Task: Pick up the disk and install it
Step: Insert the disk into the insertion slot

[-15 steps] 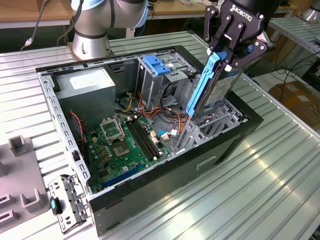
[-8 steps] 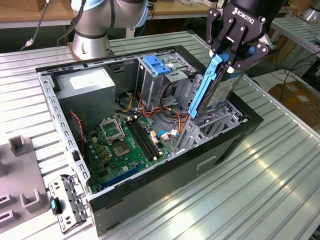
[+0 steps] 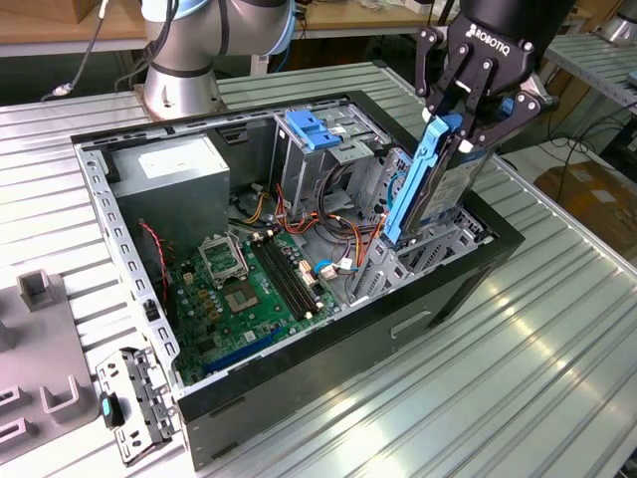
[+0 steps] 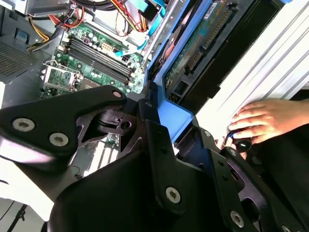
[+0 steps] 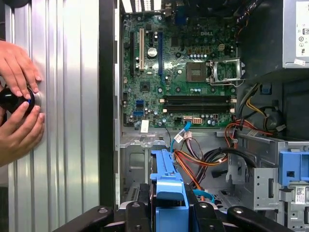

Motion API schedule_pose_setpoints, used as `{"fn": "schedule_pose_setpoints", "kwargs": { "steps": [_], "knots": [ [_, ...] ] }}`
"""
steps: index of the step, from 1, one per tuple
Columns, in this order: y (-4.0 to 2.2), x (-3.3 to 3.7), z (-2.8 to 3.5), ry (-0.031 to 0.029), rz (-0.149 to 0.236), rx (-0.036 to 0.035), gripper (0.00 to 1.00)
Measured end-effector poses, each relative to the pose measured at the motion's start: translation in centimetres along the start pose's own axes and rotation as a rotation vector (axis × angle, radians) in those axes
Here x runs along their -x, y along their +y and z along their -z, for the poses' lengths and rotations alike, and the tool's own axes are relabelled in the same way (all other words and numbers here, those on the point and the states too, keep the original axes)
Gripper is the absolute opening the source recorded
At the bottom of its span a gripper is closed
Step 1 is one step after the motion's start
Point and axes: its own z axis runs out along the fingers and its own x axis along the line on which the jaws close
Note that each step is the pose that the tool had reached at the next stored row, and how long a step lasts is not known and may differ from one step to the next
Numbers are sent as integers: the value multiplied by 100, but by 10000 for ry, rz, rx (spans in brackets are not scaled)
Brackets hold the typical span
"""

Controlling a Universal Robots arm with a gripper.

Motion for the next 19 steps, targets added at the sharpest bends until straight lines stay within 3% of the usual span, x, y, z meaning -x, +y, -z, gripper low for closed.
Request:
{"fn": "schedule_pose_setpoints", "kwargs": {
  "steps": [3,13,19],
  "knots": [
    [1,1,-38,-2,-3,-1,37],
    [19,8,-68,-4,-4,-1,37],
    [20,10,-130,-2,-10,0,37]
  ]
}}
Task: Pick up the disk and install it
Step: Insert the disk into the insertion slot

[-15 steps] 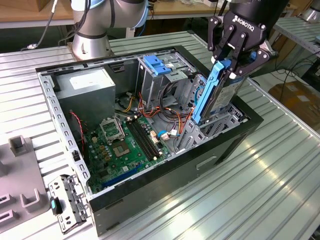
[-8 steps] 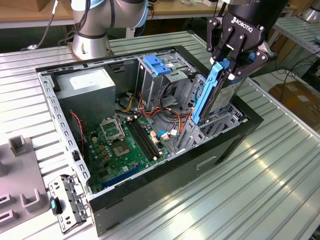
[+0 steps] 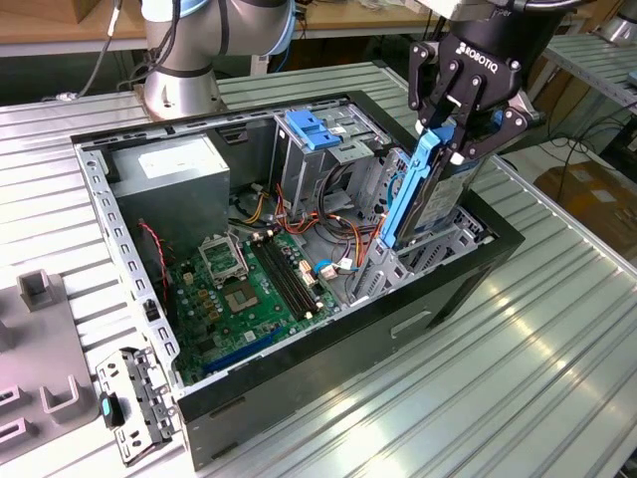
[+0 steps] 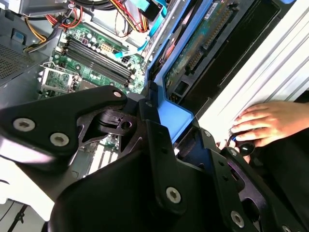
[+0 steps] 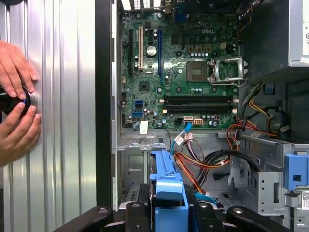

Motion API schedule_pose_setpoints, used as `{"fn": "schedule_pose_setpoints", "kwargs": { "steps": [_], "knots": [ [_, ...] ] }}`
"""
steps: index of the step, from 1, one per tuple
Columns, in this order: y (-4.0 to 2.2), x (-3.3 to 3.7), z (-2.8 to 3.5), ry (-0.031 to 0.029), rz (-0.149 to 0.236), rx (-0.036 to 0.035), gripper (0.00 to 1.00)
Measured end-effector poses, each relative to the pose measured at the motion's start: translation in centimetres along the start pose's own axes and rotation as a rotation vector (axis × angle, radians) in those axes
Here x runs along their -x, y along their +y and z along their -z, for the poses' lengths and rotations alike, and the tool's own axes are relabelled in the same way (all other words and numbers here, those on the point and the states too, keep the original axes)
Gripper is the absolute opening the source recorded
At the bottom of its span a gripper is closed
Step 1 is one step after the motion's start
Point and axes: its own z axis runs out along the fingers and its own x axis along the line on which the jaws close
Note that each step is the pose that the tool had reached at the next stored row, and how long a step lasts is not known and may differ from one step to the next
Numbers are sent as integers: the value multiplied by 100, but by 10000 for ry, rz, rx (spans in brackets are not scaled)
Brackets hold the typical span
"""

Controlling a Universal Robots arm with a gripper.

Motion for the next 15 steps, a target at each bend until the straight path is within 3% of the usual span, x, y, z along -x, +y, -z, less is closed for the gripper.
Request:
{"fn": "schedule_pose_setpoints", "kwargs": {
  "steps": [4,15],
  "knots": [
    [0,2,-59,-1,-3,0,37],
    [0,2,-63,-1,-3,0,37]
  ]
}}
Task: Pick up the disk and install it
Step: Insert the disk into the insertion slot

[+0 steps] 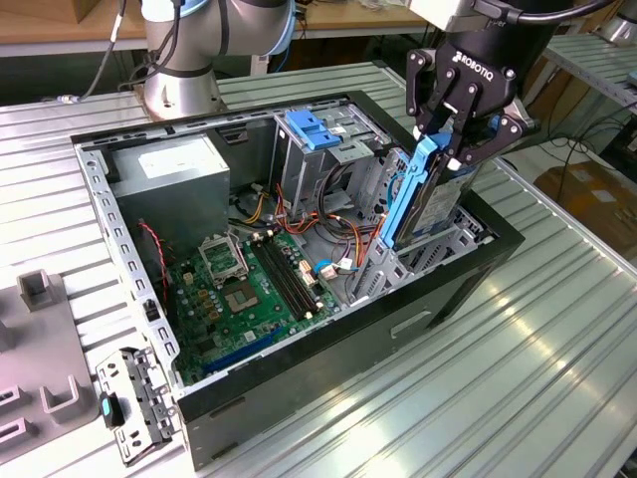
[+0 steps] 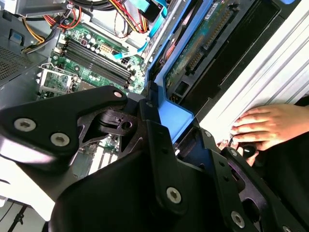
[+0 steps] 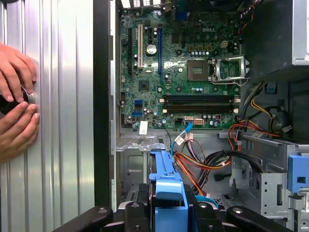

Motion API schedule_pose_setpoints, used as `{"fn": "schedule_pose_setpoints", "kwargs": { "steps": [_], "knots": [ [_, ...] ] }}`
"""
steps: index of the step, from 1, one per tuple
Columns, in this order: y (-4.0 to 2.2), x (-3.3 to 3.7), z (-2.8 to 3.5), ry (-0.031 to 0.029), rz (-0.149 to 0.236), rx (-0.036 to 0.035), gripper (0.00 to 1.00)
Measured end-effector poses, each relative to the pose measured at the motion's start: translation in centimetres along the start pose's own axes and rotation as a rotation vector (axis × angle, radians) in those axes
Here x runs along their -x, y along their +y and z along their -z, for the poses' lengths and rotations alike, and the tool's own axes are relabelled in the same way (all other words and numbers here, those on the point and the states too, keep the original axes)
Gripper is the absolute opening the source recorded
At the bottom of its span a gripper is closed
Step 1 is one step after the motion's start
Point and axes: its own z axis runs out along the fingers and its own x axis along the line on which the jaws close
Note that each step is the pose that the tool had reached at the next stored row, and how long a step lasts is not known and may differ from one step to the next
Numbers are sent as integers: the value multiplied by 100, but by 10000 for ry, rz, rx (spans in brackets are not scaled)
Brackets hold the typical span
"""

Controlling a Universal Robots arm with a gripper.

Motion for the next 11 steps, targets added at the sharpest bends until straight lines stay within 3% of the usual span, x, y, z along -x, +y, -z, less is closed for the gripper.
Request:
{"fn": "schedule_pose_setpoints", "kwargs": {
  "steps": [3,4,11],
  "knots": [
    [0,0,0,1,0,-1,38],
    [0,1,-7,-4,0,-1,44],
    [0,5,-154,1,0,-3,43]
  ]
}}
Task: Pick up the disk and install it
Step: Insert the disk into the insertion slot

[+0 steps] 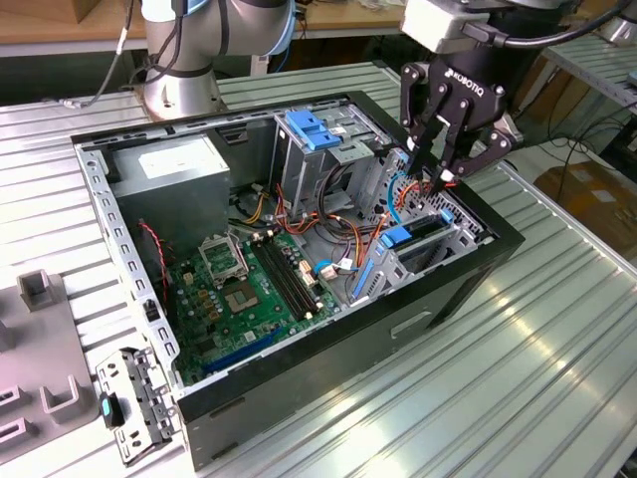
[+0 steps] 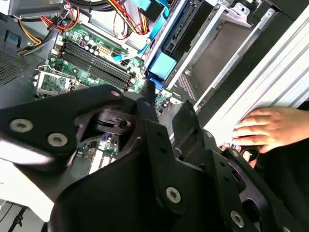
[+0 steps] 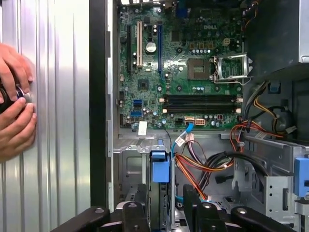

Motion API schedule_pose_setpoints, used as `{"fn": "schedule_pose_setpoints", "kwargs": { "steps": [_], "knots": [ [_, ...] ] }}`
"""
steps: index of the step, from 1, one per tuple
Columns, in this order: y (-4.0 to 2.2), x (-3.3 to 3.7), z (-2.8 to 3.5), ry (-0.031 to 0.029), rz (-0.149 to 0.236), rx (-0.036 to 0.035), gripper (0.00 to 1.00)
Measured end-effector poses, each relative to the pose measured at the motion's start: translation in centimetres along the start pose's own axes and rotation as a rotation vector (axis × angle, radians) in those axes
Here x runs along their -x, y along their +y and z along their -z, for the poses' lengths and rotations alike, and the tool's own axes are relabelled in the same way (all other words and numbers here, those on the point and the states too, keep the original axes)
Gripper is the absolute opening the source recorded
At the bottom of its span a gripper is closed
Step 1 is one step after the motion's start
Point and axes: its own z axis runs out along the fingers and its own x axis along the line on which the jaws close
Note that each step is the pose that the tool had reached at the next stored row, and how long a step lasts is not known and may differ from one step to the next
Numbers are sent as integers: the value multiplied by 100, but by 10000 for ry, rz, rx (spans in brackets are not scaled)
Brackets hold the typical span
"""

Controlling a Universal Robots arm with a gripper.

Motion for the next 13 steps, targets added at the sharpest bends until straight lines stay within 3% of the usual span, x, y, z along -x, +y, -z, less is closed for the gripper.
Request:
{"fn": "schedule_pose_setpoints", "kwargs": {
  "steps": [4,13],
  "knots": [
    [0,5,-142,-1,-1,0,12],
    [-28,12,-330,-2,0,-1,11]
  ]
}}
